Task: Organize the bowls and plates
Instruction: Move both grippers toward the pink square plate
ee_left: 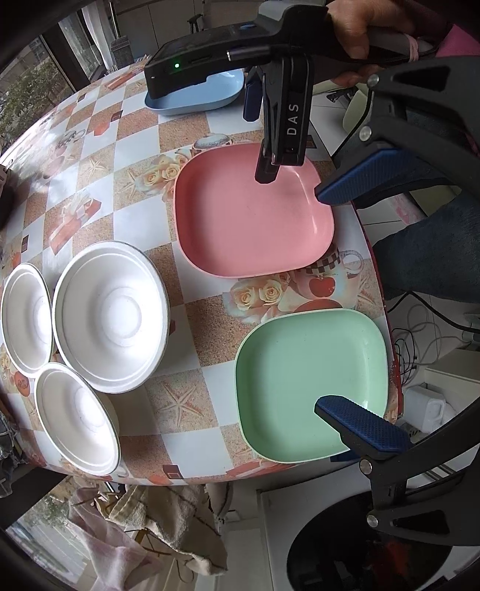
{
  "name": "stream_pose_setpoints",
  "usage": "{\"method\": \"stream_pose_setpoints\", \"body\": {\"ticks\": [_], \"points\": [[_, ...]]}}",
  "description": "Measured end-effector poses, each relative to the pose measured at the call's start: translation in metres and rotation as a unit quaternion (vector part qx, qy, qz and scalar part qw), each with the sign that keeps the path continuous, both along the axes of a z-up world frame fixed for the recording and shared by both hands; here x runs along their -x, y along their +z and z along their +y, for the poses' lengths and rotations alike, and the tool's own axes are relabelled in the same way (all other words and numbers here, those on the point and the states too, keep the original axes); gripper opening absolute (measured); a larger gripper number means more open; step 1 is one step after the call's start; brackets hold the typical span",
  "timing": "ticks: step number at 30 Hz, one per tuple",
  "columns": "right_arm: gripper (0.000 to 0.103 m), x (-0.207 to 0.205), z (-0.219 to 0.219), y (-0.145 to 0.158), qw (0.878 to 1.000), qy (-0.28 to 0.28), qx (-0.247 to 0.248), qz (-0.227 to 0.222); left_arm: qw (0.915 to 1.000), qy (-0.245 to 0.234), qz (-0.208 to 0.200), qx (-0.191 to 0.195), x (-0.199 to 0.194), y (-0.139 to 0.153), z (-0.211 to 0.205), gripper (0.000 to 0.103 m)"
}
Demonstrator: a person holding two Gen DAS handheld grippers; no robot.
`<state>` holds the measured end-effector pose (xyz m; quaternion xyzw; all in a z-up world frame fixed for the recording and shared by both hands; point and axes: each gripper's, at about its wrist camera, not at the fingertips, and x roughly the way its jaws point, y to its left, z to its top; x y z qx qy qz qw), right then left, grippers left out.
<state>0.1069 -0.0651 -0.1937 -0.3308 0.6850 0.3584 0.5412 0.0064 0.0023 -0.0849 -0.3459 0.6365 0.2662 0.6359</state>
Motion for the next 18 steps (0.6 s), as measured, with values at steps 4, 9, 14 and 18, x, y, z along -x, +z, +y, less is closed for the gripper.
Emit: {"method": "stream_pose_setpoints", "body": {"ticks": [4,9,14,18], "points": [[0.103,-0.004,0.021,-0.019,0.999,0.023,0.004,-0.029,0.9998,-0.005,0.017,-0.003,-0.007,-0.001,-0.001,0.103],[0.103,-0.027,0.031,-0.030,0.998,0.018,0.009,-0.068,0.9998,-0.010,0.017,-0.007,-0.020,-0.007,-0.001,0.103],[0.103,-0.052,0.027,-0.037,0.998,-0.006,0.008,-0.063,0.9992,-0.022,0.028,-0.016,-0.039,-0.021,-0.006,0.103],[0.103,-0.071,0.025,-0.040,0.996,-0.007,0.012,-0.087,0.9987,-0.034,0.032,-0.021,-0.052,-0.032,-0.010,0.103]]}}
